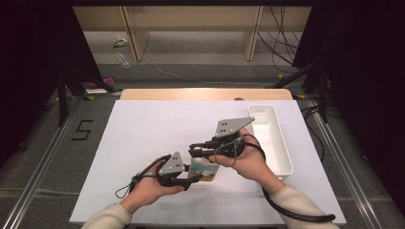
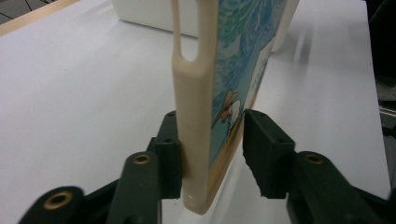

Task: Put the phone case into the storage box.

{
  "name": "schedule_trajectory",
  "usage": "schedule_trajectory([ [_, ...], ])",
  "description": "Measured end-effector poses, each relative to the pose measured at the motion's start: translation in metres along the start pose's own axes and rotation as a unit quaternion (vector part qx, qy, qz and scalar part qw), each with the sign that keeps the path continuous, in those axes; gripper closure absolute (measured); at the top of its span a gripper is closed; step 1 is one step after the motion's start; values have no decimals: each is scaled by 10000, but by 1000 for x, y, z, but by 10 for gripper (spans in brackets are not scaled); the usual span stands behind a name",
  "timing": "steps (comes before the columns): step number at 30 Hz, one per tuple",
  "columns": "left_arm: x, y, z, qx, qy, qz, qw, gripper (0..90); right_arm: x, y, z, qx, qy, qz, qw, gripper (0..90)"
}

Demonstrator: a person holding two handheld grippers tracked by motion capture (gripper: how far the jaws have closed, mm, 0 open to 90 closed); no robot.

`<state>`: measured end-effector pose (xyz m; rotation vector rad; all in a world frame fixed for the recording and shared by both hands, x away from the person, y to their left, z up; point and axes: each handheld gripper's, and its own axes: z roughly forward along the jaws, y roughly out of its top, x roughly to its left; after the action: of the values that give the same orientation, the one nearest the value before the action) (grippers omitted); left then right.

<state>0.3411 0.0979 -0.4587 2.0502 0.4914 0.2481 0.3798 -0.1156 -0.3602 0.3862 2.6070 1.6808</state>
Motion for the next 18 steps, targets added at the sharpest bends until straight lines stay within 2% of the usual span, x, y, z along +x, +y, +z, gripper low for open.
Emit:
schedule_trajectory([
  [4,1,2,-2,-6,112,-89,9999,688,1,0,0,-28,19,14,10000,797],
  [8,1,3,-3,31,100,-152,9998,746,0,1,-1,-78,39,13,10000,795],
  [18,2,4,-4,87,118,-207,9997,785,0,0,-1,-110,50,6,9999,789],
])
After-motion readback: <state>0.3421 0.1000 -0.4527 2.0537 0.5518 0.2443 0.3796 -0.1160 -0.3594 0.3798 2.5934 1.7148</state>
